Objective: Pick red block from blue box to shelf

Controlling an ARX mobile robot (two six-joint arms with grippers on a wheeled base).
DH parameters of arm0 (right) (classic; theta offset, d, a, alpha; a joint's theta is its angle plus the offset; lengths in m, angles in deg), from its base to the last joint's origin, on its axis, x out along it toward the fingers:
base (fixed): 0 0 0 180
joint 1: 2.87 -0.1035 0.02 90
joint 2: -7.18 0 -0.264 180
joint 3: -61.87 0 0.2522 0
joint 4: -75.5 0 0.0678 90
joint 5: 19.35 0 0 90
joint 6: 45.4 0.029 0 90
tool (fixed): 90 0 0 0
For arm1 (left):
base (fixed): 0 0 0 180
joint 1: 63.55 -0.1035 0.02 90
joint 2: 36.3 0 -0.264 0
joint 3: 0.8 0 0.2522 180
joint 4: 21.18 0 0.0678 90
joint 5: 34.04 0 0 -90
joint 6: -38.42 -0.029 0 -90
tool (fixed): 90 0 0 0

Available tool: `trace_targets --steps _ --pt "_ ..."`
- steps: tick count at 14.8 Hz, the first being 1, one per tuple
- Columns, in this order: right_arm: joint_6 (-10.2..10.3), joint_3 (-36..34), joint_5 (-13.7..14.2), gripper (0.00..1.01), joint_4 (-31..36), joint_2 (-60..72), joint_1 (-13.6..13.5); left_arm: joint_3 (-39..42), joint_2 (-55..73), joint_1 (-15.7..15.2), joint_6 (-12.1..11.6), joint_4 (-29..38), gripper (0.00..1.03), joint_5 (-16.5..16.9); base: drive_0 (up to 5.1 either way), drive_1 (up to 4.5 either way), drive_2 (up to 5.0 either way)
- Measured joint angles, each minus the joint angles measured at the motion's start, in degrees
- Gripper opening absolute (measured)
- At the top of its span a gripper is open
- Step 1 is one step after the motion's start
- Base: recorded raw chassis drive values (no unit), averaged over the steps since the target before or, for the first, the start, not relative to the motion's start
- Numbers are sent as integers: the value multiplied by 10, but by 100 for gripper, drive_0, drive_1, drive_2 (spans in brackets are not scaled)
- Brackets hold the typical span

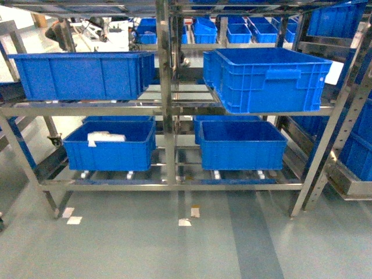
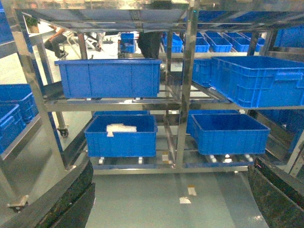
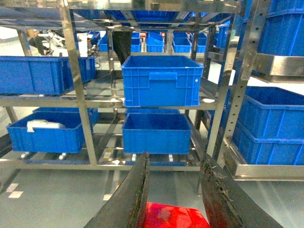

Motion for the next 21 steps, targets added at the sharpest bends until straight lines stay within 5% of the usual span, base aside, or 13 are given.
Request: trace_targets --steps 21 --pt "0 0 0 27 -1 0 0 0 0 0 0 0 98 0 27 415 -397"
